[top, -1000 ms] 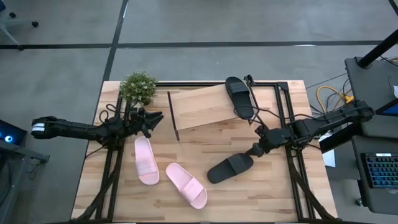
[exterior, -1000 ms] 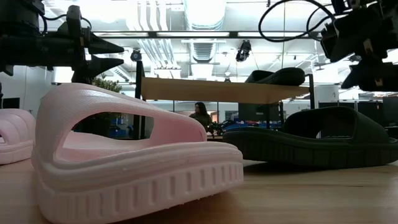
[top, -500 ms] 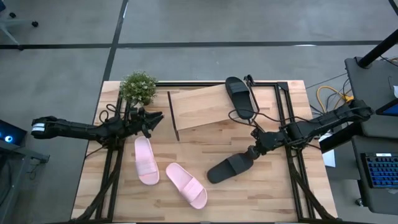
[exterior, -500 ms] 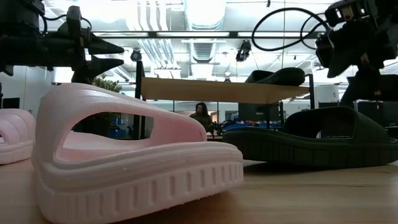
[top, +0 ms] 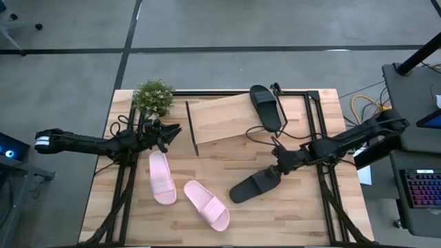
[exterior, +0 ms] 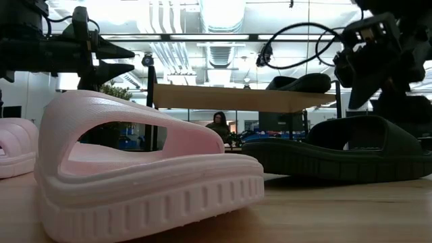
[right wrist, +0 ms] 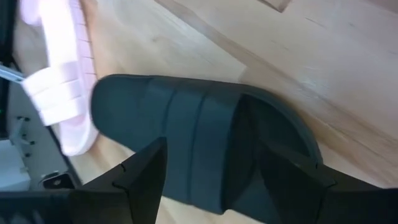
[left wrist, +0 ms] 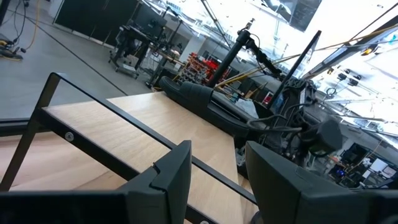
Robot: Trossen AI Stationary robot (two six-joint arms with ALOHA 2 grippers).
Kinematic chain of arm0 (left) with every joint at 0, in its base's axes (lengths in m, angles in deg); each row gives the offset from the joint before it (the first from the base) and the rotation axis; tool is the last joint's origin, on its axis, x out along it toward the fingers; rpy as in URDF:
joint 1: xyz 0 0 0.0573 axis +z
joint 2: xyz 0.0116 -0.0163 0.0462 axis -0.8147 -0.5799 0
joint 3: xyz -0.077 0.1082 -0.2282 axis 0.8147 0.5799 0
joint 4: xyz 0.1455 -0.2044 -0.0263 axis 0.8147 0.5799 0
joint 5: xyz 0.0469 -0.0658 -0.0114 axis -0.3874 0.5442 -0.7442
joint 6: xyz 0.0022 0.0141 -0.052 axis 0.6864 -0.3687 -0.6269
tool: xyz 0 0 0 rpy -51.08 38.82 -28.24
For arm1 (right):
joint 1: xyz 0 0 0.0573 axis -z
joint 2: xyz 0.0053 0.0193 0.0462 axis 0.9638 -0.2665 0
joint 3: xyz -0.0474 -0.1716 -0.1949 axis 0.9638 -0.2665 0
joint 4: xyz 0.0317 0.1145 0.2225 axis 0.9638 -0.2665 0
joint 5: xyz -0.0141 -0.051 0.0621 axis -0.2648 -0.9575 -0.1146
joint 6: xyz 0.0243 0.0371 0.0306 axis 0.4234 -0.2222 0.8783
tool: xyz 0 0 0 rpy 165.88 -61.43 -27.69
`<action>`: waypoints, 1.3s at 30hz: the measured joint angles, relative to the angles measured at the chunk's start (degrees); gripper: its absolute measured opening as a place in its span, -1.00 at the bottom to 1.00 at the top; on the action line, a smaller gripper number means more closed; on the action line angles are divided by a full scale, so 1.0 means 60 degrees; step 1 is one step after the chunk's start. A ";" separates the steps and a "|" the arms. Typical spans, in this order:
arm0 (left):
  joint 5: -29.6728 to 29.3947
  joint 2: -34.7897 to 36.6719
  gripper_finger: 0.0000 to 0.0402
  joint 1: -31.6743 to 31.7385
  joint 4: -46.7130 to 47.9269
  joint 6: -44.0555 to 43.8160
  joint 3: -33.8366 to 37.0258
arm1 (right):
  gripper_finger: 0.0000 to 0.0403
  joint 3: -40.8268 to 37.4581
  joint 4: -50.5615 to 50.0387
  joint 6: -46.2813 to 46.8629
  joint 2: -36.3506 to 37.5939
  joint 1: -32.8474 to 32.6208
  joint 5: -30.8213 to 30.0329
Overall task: Pick and place slides into the shelf
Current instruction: Put the black slipper on the shelf
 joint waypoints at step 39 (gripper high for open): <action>0.0000 -0.0001 -0.32 0.0001 0.0140 0.0004 0.0004 | 0.12 -0.0022 0.1560 -0.0166 -0.1577 -0.0004 0.0503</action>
